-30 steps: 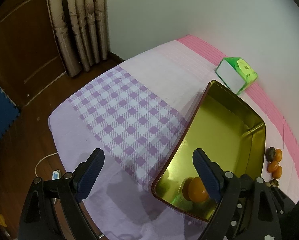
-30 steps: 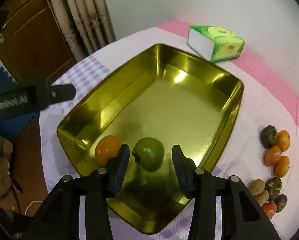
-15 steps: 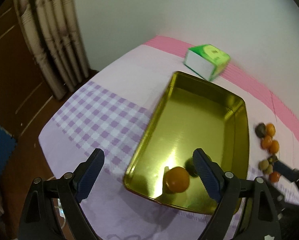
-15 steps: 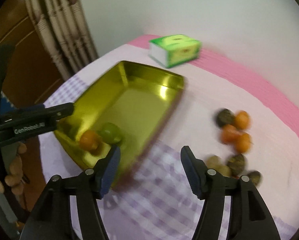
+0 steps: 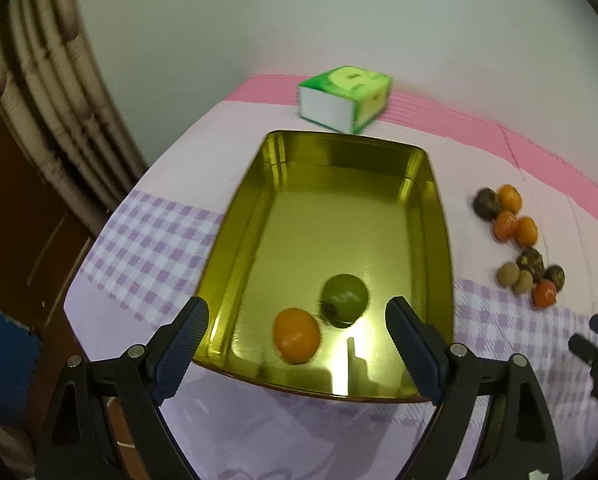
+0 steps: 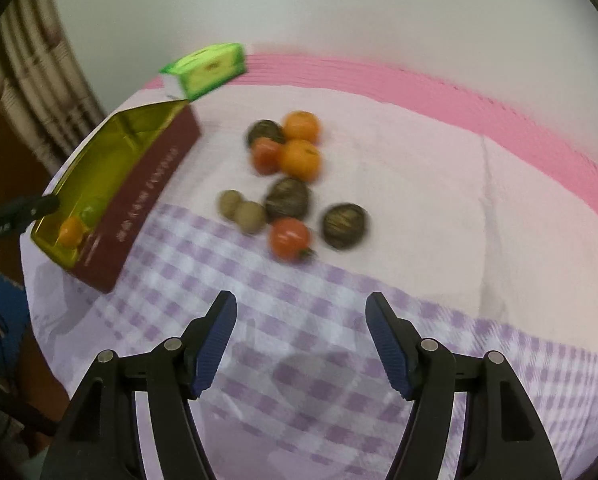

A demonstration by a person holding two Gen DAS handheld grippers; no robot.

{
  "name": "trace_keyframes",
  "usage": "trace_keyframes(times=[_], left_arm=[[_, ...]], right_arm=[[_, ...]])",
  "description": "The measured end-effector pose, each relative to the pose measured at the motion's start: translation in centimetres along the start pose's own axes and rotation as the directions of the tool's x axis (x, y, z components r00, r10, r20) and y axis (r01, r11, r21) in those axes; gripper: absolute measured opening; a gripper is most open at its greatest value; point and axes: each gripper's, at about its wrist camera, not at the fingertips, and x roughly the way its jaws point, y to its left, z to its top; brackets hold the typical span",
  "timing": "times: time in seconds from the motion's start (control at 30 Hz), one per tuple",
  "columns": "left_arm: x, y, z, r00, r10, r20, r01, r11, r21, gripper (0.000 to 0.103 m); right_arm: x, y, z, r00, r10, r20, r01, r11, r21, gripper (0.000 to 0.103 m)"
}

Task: Organize fruits
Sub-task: 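Move the left tool to the two brown longans and close on both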

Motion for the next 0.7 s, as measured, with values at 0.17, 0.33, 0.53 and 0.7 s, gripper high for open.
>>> trace_keyframes(times=[0.17,0.33,0.53,0.7], left_arm=[[-0.4,-1.9,-0.4,1.000,-0.023,0.010,0.022,0.999,0.050,0.088],[-1.2,-4.8,-0.5,0.998,-0.062,0.017,0.060,0.993,0.102,0.088],[-1.0,-9.6,-0.2,0.993,-0.114,0.008,0.111,0.981,0.160,0.088],[0.0,-13.3,0.0,0.986,-0.165,-0.021,0.166,0.967,0.193,0.088]], right_arm=[[-0.3,-1.2,-0.3,1.000,-0.019,0.021,0.019,1.000,0.018,0.068],[-0.3,-1.0,-0.6,0.999,-0.032,0.027,0.032,0.999,0.003,0.068],[-0.2,-1.7,-1.0,0.999,-0.028,0.025,0.028,0.999,0.018,0.068],[-0.6,-2.6,-1.4,0.999,-0.035,0.036,0.034,0.999,0.034,0.068]])
